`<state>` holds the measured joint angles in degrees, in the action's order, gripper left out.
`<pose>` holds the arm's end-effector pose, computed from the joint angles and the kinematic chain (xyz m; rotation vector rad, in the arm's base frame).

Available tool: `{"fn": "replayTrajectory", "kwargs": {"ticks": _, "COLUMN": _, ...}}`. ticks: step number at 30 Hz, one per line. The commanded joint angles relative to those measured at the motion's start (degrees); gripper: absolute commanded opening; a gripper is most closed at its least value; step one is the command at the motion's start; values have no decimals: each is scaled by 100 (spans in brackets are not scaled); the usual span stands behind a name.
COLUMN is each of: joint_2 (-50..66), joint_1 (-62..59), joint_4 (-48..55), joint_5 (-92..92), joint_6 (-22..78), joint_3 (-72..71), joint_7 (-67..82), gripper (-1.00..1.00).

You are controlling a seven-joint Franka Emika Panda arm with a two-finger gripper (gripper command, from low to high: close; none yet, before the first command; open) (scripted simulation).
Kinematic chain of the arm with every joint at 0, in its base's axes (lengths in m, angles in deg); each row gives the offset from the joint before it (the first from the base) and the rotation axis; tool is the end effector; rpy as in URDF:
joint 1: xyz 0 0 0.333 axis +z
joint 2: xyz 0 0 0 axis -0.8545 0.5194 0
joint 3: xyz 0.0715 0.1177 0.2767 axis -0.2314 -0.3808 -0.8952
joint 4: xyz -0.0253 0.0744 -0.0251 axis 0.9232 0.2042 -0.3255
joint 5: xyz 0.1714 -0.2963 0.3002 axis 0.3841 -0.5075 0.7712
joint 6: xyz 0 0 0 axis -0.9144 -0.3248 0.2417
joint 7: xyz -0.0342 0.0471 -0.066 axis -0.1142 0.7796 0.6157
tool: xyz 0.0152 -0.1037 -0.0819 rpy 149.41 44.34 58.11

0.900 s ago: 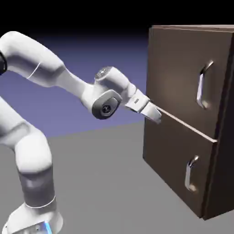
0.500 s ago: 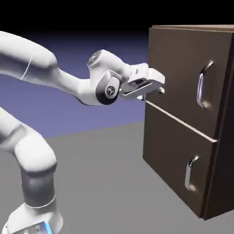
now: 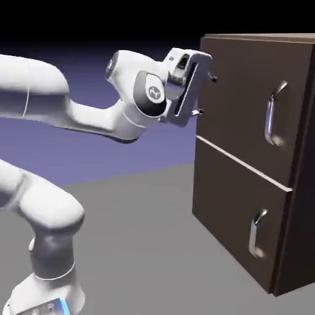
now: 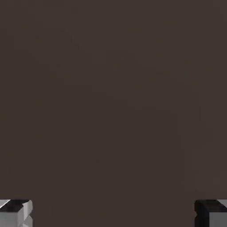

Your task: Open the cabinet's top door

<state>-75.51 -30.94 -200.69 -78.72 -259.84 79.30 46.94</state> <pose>0.4465 -0.0040 0.5927 1.9790 0.9900 1.5175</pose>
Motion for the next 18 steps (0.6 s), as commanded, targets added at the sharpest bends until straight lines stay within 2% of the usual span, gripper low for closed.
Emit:
{"fn": "replayTrajectory", "kwargs": {"ticks": 1, "joint_2": -58, "joint_1": 96, "joint_4": 51, "joint_5": -250, "joint_6": 8, "joint_3": 115, "joint_7": 156, "gripper": 0}}
{"fn": "replayTrajectory", "kwargs": {"ticks": 18, "joint_2": -1046, "joint_1": 1728, "joint_4": 921, "joint_5": -4486, "joint_6": 137, "joint_3": 2066, "joint_7": 2810, "gripper": 0}}
